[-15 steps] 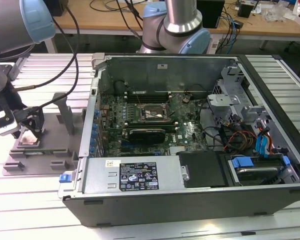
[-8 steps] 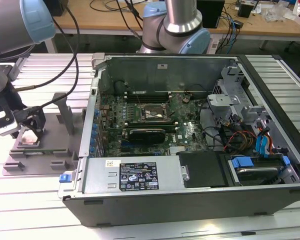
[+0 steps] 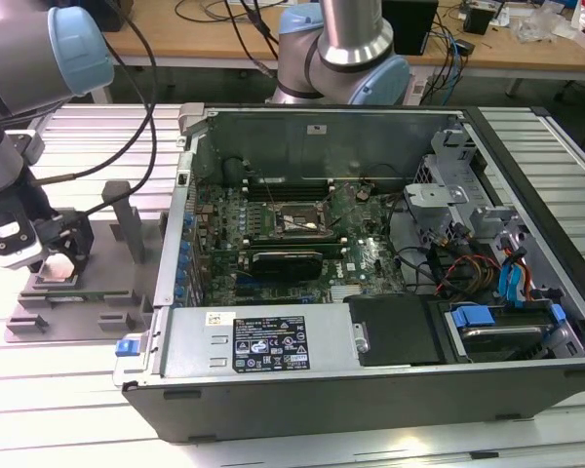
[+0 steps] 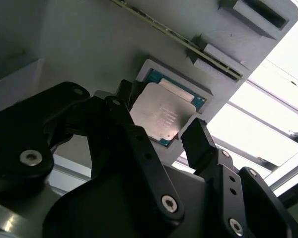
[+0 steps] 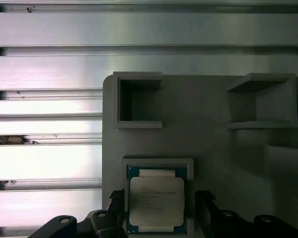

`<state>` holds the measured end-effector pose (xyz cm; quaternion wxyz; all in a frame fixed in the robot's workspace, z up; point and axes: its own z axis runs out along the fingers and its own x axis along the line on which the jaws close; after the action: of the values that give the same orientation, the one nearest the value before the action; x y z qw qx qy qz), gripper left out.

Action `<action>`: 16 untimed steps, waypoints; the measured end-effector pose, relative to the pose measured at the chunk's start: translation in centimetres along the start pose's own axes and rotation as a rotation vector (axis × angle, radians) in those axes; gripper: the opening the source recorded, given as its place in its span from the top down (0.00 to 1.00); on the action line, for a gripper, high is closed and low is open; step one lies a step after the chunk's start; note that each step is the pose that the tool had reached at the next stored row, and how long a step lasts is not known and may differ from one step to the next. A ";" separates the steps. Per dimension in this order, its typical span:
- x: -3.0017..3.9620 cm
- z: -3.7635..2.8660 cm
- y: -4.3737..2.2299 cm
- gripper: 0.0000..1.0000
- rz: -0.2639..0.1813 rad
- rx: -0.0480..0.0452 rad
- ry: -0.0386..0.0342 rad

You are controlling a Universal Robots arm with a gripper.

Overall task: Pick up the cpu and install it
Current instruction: 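Pick up the cpu and move it towards the insertion slot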

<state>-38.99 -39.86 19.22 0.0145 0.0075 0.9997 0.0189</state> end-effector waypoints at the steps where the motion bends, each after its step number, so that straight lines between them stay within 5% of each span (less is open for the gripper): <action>1: 0.00 0.06 0.11 0.32 0.000 -0.0001 -0.0001; 16: 0.30 0.64 0.48 0.32 0.000 0.0006 0.0003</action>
<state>-39.27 -39.36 18.59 0.0143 0.0075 0.9997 0.0186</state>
